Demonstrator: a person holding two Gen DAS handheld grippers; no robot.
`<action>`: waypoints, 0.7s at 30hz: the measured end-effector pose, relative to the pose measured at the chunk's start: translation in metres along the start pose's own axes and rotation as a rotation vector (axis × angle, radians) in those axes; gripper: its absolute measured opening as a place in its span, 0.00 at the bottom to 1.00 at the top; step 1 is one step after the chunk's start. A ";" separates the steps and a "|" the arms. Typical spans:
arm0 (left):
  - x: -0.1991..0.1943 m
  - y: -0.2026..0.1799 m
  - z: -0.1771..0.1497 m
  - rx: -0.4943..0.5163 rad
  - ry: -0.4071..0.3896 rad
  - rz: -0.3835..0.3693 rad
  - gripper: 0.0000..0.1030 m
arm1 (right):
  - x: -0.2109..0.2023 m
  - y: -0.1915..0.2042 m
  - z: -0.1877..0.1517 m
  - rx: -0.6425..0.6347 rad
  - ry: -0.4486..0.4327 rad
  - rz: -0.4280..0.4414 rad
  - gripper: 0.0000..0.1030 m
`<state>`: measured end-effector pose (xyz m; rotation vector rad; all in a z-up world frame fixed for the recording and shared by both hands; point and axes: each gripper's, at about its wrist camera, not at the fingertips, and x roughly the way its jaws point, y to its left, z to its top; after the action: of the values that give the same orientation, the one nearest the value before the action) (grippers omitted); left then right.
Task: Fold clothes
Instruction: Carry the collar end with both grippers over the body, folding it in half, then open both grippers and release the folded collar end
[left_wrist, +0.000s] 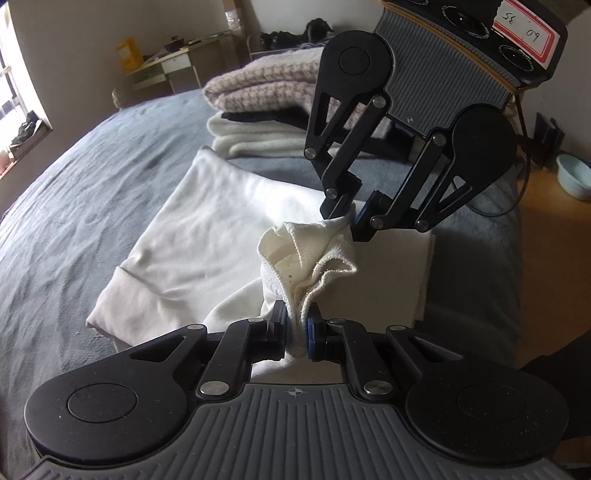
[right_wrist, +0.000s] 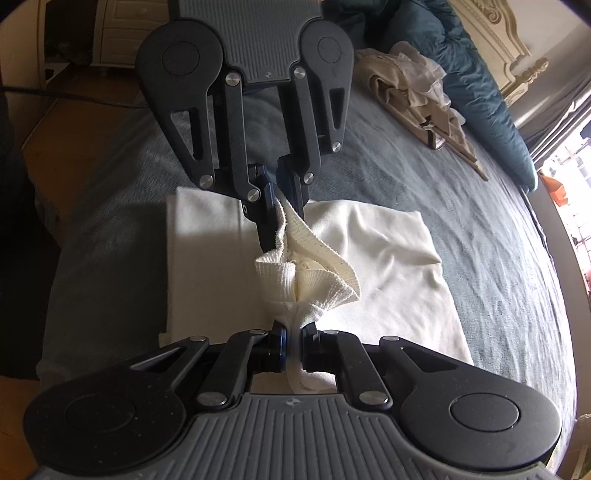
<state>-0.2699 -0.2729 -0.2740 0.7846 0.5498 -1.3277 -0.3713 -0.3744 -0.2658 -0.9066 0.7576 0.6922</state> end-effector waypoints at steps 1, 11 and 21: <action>0.002 -0.001 -0.001 0.006 0.004 -0.004 0.08 | 0.001 0.002 -0.001 -0.008 0.002 -0.003 0.08; -0.003 -0.006 -0.017 -0.153 0.107 -0.083 0.26 | -0.003 0.038 -0.014 -0.032 0.064 -0.029 0.25; -0.029 0.062 -0.044 -0.862 0.139 -0.083 0.27 | -0.032 -0.033 -0.063 1.240 0.041 0.083 0.28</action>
<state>-0.2104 -0.2170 -0.2684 0.1359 1.1676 -0.9662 -0.3802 -0.4500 -0.2519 0.2464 1.0549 0.1654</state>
